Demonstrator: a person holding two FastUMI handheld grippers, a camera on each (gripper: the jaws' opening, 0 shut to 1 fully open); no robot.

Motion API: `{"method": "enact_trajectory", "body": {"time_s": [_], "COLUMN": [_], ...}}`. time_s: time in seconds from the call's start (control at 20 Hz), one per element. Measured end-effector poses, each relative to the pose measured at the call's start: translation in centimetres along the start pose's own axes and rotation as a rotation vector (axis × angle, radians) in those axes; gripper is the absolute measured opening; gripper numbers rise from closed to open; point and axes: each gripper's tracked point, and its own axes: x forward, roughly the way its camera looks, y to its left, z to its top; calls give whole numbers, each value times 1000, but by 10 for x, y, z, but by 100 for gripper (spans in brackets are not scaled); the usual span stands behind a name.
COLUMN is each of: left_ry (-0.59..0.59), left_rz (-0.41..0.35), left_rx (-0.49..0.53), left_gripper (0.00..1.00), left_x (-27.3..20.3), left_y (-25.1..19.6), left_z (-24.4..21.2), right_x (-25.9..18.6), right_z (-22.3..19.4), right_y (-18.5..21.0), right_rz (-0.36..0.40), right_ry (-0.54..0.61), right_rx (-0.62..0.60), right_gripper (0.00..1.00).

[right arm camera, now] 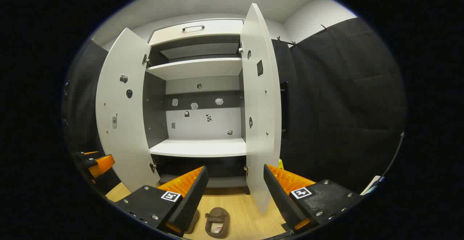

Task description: Grab one shoe with the right hand and put it into the shoe cabinet, grab the other shoe with the left hand and put it into the shoe cabinet; then close the right door with the right hand and the left door with the left hand.

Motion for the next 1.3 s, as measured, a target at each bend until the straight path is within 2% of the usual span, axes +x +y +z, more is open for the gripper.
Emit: {"method": "enact_trajectory", "body": {"time_s": [0.9,1.1,1.3], "left_ry": [-11,-7,2], "left_rz": [16,19,28], "left_rx": [17,18,19], "left_gripper": [96,96,97], "left_x": [1,1,1], "left_y": [-3,-3,-1], "left_z": [2,0,-5], "right_x": [11,18,31], "right_z": [-16,-49,-114], "right_y": [6,12,12], "right_rz": [24,42,22], "right_ry": [30,96,207], "right_rx": [-9,7,2], "right_gripper": [94,94,95]}}
